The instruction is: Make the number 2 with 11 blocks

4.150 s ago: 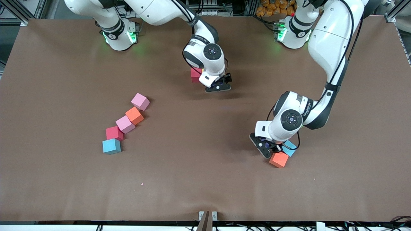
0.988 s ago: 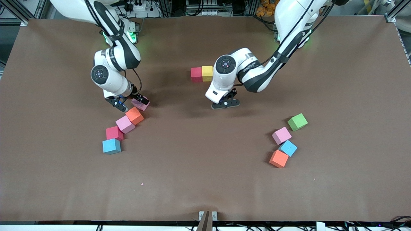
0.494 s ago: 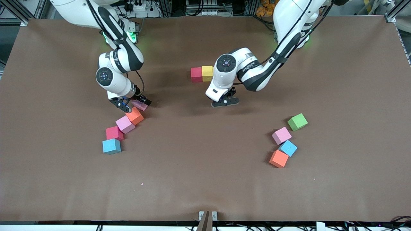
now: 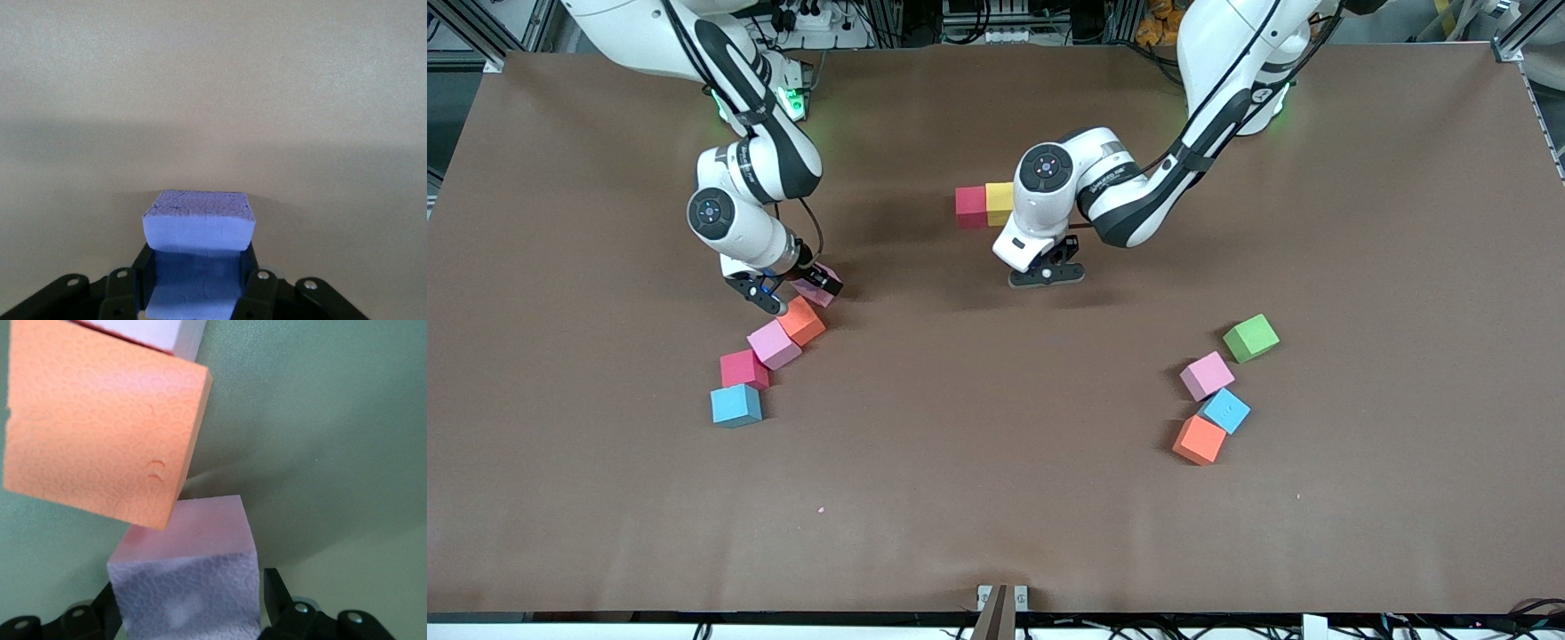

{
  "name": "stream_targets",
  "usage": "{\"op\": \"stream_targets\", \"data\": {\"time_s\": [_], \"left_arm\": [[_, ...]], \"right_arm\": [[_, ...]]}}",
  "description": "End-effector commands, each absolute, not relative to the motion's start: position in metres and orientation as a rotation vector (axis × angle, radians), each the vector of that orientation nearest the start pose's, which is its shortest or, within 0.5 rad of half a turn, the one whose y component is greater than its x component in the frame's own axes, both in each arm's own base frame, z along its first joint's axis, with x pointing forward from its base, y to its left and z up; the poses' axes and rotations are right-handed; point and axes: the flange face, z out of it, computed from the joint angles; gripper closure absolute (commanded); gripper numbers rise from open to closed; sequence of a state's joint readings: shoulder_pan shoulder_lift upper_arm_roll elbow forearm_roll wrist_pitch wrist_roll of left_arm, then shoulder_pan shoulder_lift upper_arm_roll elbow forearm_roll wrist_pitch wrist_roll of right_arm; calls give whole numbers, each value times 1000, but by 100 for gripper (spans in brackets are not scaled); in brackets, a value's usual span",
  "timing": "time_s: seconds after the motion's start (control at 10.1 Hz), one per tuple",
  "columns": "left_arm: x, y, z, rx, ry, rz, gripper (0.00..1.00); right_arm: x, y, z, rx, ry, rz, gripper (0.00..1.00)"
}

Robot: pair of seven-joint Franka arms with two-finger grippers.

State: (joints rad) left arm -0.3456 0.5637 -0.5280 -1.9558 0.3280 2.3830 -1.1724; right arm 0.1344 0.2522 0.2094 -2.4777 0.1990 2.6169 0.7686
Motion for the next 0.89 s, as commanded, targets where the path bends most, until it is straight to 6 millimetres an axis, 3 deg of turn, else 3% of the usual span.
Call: {"op": "stream_targets", "data": {"time_s": [0.0,0.59,0.79], "left_arm": [[397,-460,220,-3125,-209,42,56],[386,-460,214,-3112,-198,57,56],[383,-462,213,-3112,-190,59,56]], "right_arm": [[439,155,189,-2905,938,253,12],[444,154,193,-2899,944,248,25],[445,154,193,-2899,942,244,36]]}}
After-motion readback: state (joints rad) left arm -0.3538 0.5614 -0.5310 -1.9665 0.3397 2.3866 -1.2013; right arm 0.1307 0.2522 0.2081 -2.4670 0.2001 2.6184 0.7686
